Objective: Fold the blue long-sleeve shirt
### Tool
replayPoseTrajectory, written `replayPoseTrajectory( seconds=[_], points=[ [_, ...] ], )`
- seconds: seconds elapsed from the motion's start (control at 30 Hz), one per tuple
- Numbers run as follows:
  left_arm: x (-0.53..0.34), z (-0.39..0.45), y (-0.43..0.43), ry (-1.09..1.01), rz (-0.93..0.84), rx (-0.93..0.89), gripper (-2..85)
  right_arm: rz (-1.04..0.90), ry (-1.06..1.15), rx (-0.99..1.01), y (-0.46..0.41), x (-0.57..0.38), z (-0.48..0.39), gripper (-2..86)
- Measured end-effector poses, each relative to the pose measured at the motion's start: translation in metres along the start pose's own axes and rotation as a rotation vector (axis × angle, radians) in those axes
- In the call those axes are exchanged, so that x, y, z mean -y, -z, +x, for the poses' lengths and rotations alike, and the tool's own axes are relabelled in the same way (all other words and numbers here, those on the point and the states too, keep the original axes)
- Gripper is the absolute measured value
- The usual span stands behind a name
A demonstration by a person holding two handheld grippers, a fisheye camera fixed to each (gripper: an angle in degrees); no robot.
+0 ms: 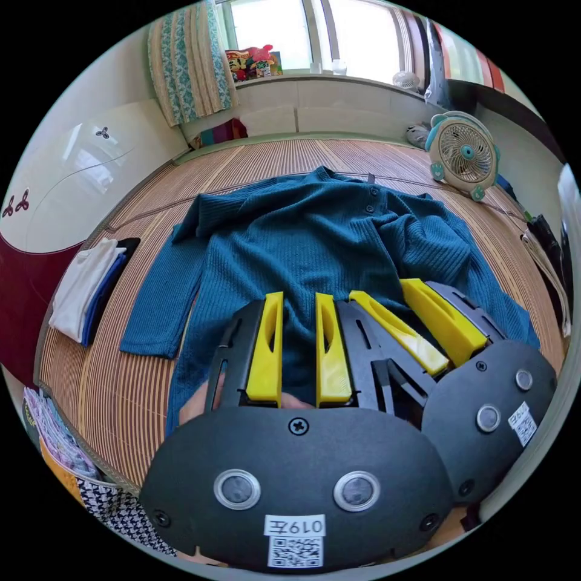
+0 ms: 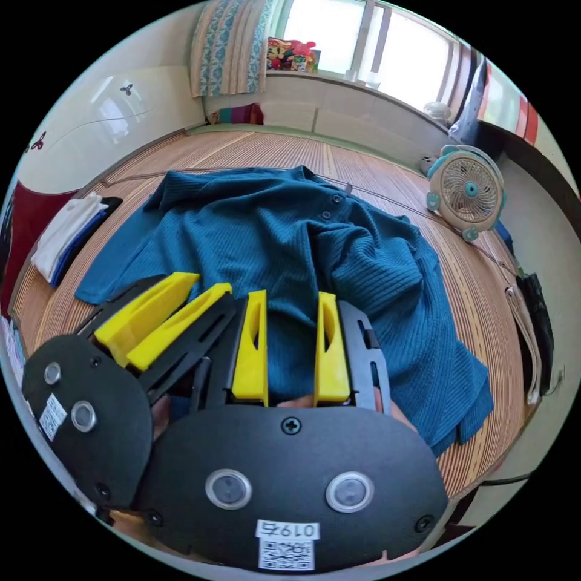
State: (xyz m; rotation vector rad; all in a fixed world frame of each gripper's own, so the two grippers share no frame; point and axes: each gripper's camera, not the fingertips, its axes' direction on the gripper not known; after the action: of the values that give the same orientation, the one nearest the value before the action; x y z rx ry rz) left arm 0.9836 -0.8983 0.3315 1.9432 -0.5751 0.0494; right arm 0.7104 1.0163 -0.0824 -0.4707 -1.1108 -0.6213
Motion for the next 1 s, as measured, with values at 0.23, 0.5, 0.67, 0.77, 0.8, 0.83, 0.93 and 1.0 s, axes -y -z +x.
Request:
replayPoseTrajectory(
  seconds=[0.23, 0.5, 0.67, 0.77, 0.8, 0.83, 0.93, 1.0],
  points=[
    [-0.011, -0.031, -0.004, 0.010, -0.001, -0.098, 6.6, -0.011, 0.012, 0.082, 0.010, 0.005, 0.009, 9.3],
    [-0.025, -0.061, -0.006, -0.010, -0.021, -0.193, 2.8, -0.037, 0.001, 0.142, 0.021, 0.013, 0.021, 8.6],
    [-0.040, -0.089, 0.018, -0.010, 0.041, -0.245, 1.5, 0.011, 0.055, 0.184, 0.058, -0.005, 0.030, 6.0],
    [-0.054, -0.103, 0.039, -0.010, 0.086, -0.262, 1.1, 0.118, 0.076, 0.205, 0.105, -0.022, 0.040, 7.2],
    [-0.061, -0.107, 0.045, -0.013, 0.098, -0.268, 1.0, 0.163, 0.075, 0.214, 0.126, -0.030, 0.048, 7.8],
    [-0.068, -0.110, 0.051, -0.015, 0.109, -0.273, 0.9, 0.197, 0.076, 0.217, 0.146, -0.038, 0.056, 9.4],
    [-0.079, -0.113, 0.062, -0.038, 0.142, -0.258, 0.9, 0.204, 0.105, 0.248, 0.179, -0.052, 0.075, 12.5],
    [-0.084, -0.114, 0.073, -0.068, 0.198, -0.256, 1.0, 0.203, 0.099, 0.274, 0.196, -0.059, 0.089, 13.1]
  ],
)
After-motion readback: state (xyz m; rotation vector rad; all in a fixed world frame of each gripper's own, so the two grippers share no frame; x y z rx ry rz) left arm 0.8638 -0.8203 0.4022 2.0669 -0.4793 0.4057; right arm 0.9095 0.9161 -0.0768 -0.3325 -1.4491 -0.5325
